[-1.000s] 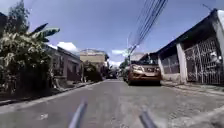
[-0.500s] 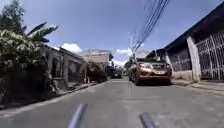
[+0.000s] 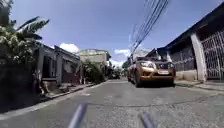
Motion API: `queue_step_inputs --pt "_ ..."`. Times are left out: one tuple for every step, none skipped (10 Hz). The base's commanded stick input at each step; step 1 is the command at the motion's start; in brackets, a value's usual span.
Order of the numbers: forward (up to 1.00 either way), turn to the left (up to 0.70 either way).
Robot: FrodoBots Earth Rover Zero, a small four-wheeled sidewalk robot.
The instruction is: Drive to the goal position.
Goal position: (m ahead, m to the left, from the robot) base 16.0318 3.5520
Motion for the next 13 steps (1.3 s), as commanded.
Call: queue_step_inputs --pt "1.0 0.0" --pt "1.0 0.0" --pt "1.0 0.0" --pt "1.0 0.0" --pt "1.0 0.0" --pt "1.0 0.0" --pt "1.0 0.0" --pt "1.0 0.0" --pt "1.0 0.0" --pt "1.0 0.0" --pt "1.0 0.0" --pt "1.0 0.0" --pt "1.0 0.0"
